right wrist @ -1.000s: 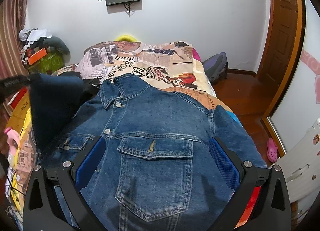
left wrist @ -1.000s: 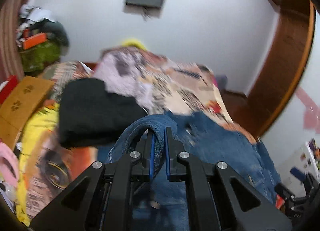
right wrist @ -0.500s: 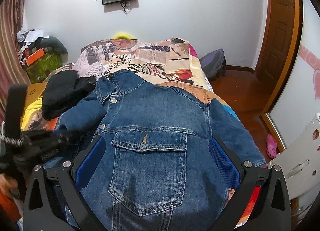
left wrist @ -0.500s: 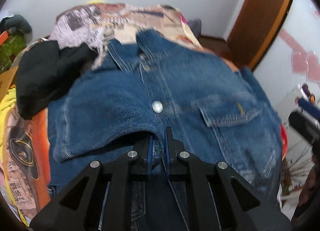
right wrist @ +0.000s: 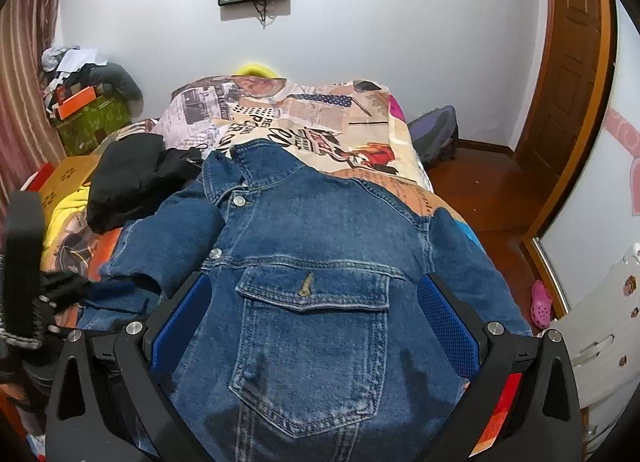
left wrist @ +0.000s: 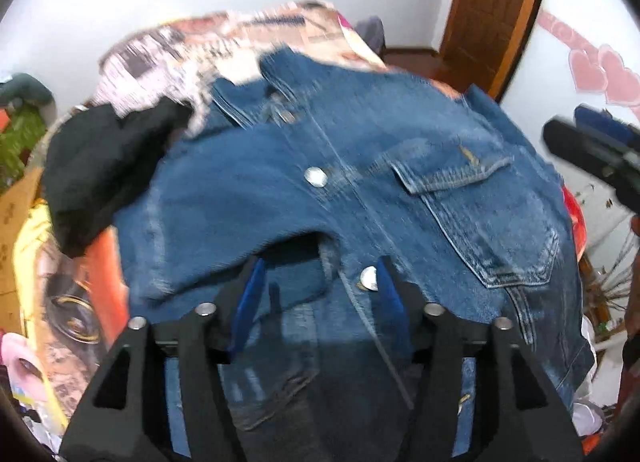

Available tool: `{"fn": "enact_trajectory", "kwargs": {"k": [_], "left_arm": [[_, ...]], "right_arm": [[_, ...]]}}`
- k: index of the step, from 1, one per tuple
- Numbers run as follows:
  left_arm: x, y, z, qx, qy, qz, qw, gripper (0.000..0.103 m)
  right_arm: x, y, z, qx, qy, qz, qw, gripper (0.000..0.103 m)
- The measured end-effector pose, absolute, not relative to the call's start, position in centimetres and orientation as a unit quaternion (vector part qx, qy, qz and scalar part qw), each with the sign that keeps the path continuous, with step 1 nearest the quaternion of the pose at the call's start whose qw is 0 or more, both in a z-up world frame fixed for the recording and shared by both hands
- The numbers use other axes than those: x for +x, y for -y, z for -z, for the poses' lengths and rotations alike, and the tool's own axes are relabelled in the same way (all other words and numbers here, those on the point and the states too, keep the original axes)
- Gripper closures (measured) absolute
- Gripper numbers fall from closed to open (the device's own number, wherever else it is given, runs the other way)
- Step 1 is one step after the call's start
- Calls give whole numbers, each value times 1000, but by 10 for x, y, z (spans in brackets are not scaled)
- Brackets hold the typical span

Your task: Fold large clothes

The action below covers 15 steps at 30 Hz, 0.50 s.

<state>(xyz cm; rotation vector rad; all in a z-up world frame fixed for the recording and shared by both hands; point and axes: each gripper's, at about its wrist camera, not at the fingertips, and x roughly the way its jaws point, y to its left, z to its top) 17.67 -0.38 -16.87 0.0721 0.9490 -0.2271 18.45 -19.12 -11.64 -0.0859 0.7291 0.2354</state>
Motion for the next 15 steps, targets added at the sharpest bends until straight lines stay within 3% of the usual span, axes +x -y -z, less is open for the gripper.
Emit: {"fn": "enact_trajectory", "kwargs": {"k": [2, 15], "left_arm": [[169, -12, 153, 28, -432, 90, 897, 35], [153, -135, 109, -14, -356, -64, 932, 22]], "right_arm": [[185, 185, 114, -47, -352, -120, 927, 1], [199, 103, 105, -125, -321, -211, 915, 1]]}}
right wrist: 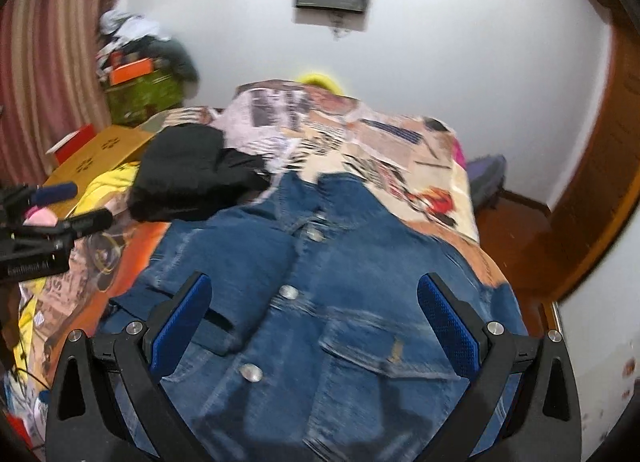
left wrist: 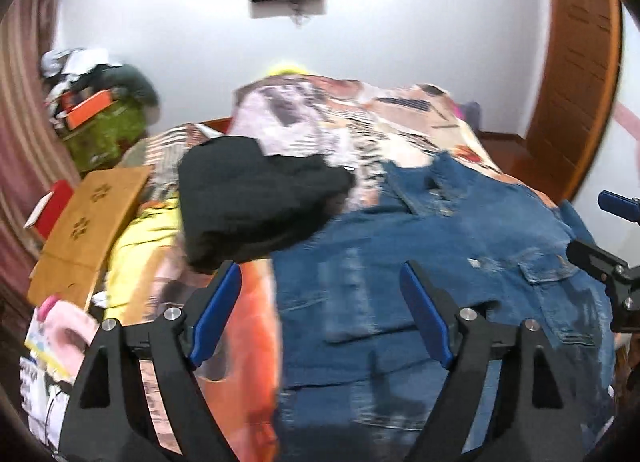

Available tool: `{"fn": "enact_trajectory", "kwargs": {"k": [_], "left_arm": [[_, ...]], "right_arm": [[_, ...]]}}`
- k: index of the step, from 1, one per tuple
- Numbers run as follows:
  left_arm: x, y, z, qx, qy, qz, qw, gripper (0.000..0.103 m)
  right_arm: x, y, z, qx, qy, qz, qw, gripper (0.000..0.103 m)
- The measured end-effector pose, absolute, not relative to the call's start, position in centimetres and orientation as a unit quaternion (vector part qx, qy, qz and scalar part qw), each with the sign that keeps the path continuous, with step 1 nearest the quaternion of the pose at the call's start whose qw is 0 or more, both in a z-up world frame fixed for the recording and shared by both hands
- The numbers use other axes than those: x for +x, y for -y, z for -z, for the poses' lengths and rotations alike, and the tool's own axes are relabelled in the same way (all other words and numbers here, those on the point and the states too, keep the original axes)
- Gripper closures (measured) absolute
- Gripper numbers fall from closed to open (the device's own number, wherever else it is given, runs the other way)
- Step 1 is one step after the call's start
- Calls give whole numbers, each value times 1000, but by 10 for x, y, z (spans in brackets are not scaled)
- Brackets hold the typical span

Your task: Fold large clothes

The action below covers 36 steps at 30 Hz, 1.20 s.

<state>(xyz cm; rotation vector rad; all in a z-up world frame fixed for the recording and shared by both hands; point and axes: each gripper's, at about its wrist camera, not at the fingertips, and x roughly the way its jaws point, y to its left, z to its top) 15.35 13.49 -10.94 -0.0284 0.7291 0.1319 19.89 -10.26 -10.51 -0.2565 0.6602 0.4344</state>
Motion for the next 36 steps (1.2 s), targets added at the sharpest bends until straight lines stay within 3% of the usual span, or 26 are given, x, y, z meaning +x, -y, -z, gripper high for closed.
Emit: {"fn": "enact_trajectory", "kwargs": {"k": [16, 28, 31, 33, 36], "left_arm": [[135, -207, 149, -72, -393, -123, 908, 20], [137, -213, 172, -94, -422, -119, 894, 20], [139, -213, 176, -96, -428, -119, 891, 20], [139, -212, 177, -96, -429, -119, 890, 20], [140, -210, 176, -93, -429, -119, 891, 20]], "right_arm": [[212, -33, 178, -270, -387, -344, 812, 5], [223, -65, 232, -337, -432, -341, 764, 42], [227, -61, 228, -314, -432, -342, 773, 60], [230, -58, 224, -287, -438, -353, 776, 81], [228, -57, 214, -257, -437, -355, 785, 90]]}}
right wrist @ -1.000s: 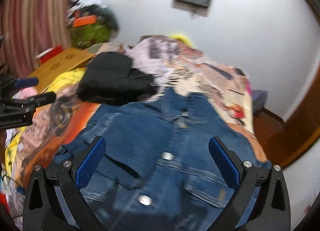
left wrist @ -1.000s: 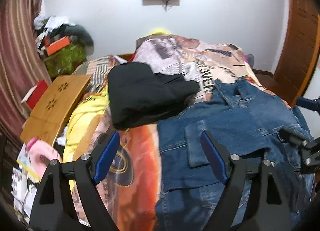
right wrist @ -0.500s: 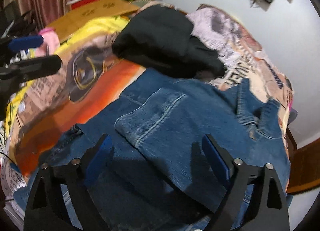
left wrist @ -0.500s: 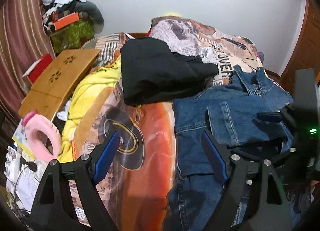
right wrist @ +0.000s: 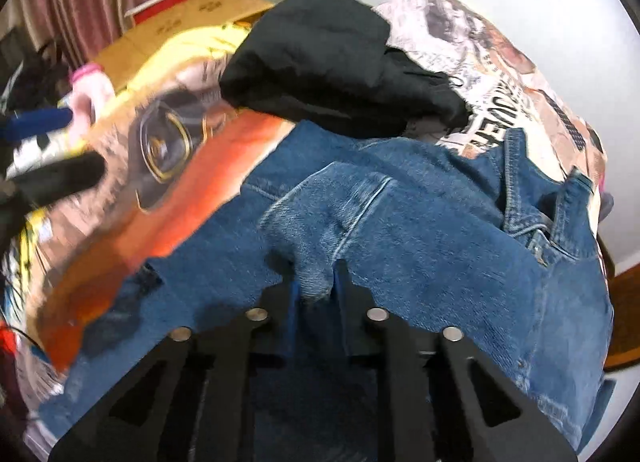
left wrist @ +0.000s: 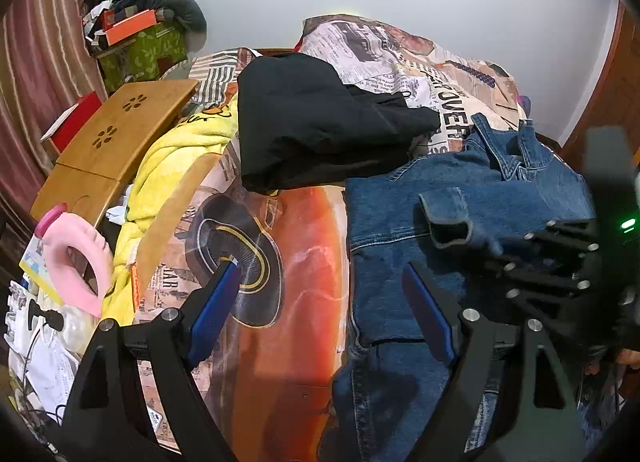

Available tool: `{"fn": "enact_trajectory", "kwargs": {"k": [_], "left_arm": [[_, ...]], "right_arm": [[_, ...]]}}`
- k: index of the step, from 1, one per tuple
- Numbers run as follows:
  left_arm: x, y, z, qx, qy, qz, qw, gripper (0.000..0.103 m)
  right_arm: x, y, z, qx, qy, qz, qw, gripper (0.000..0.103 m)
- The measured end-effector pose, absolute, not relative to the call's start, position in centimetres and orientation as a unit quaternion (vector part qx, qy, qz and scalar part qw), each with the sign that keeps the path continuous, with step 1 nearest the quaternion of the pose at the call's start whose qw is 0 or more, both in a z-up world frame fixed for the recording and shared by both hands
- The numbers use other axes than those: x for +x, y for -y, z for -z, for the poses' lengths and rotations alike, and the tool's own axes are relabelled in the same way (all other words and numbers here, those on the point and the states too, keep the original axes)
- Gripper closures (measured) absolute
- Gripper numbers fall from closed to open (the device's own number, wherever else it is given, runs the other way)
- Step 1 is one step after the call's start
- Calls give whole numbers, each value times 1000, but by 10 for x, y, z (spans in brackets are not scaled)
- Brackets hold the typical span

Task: Fold large clothes
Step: 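Grasp the other sleeve cuff with the right gripper and lift it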

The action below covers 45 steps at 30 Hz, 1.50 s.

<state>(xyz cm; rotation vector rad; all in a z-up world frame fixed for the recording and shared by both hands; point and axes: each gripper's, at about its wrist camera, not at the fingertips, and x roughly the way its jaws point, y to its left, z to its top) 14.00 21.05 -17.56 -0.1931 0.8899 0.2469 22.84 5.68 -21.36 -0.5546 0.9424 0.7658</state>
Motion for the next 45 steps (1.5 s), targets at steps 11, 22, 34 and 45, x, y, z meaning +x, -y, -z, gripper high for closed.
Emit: {"fn": "enact_trajectory", "kwargs": {"k": [11, 22, 34, 45], "left_arm": [[150, -193, 167, -85, -424, -107, 895, 20], [175, -141, 158, -56, -425, -66, 901, 20], [203, -79, 192, -43, -480, 2, 876, 20], [203, -57, 222, -31, -513, 7, 858, 20]], "right_arm": [[233, 22, 115, -117, -353, -337, 865, 91], [246, 130, 48, -5, -278, -270, 922, 91], [255, 199, 109, 60, -353, -211, 910, 91], [252, 240, 157, 83, -420, -172, 887, 91]]}}
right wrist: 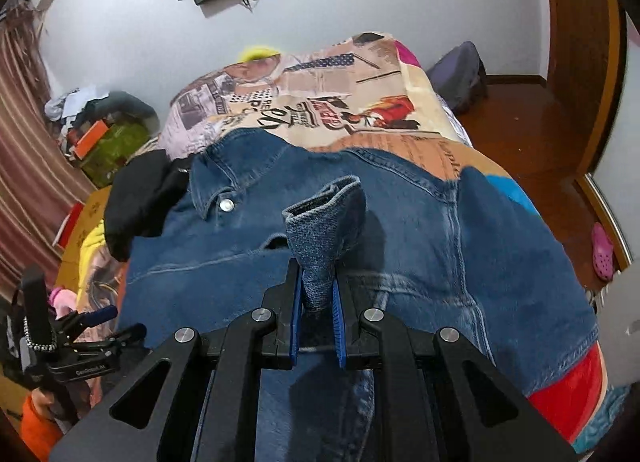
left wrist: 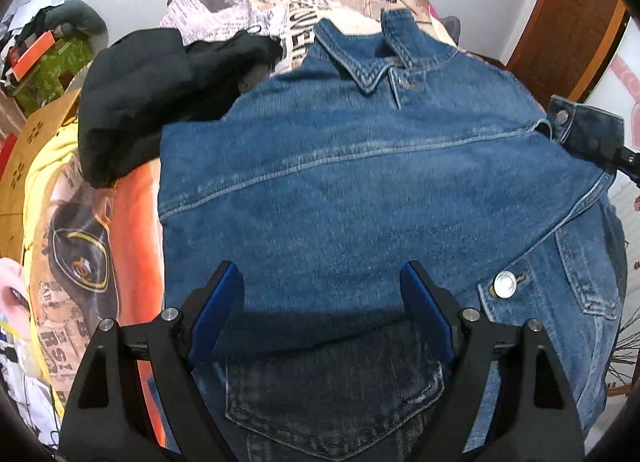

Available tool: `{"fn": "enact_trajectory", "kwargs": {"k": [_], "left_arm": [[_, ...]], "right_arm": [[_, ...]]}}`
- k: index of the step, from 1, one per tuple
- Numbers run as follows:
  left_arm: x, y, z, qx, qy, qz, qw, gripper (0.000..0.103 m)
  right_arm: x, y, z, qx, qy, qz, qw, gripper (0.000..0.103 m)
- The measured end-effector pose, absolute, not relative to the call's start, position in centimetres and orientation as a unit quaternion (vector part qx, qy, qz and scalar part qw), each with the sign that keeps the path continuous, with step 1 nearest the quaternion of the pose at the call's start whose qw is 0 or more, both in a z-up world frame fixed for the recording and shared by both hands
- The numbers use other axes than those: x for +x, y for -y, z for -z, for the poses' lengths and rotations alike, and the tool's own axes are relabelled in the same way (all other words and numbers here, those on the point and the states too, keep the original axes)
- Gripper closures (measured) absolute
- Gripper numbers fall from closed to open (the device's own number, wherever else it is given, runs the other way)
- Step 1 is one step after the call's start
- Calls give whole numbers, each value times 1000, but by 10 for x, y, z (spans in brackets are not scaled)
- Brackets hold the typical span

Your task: Fold large clothes

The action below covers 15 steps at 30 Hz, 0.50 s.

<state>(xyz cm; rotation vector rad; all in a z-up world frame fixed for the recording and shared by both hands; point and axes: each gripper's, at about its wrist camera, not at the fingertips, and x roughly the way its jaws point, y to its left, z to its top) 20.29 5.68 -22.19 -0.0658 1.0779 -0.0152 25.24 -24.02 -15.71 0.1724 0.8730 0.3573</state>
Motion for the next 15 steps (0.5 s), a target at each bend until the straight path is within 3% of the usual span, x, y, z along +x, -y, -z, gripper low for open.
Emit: {"fn": "enact_trajectory", "kwargs": {"k": [7, 11, 15], "left_arm": [[195, -54, 221, -15, -507, 1, 862, 20], [196, -53, 217, -8, -506, -2, 862, 20], [198, -48, 209, -5, -499, -1, 866, 20]], "right_arm": [[244, 253, 165, 84, -429, -146, 887, 86], [242, 265, 164, 92, -439, -137, 883, 74], [235, 275, 153, 84, -434, -127, 888, 70]]}}
